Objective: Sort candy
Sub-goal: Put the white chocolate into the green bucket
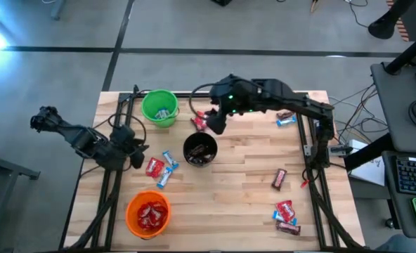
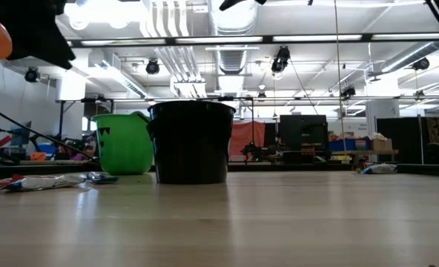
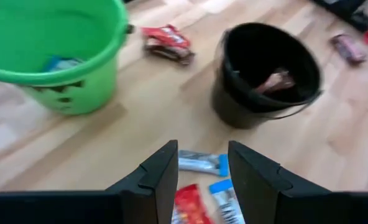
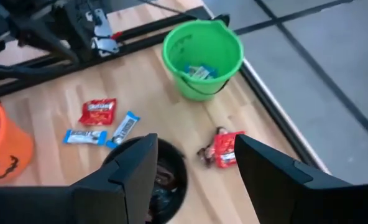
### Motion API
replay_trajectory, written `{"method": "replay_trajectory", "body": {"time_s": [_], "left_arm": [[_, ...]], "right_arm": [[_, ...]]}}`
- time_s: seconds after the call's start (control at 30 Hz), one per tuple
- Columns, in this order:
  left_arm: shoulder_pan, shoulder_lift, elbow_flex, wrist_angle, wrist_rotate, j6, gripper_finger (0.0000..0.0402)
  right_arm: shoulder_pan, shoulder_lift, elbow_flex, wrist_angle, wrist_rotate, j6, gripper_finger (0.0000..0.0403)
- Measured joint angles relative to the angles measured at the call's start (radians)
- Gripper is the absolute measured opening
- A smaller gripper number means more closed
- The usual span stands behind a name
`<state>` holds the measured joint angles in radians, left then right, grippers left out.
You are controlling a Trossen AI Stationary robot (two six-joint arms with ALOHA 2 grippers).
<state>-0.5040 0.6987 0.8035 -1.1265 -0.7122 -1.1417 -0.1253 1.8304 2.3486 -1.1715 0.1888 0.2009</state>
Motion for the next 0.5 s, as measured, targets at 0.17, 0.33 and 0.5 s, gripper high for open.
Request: {"method": "replay_trajectory", "body": {"time_s": [0.17,0.33,0.5], "left_arm": [[0.082,0.018,-0.014,0.109,0.081,0.085,0.0124],[0.22,0.054,-0.014,0.114,0.133,0.075,0.0133],[0.375,0.129,-0.017,0.179,0.319,0.165,0.0139]], "right_arm": [[-0.018,-0.02,-0.001,-0.015,0.016,-0.042,0.0208],[-0.048,-0.02,-0.001,-0.091,0.046,-0.073,0.0208],[-0.094,-0.019,-0.002,-0.142,0.074,-0.11,0.0208]]}}
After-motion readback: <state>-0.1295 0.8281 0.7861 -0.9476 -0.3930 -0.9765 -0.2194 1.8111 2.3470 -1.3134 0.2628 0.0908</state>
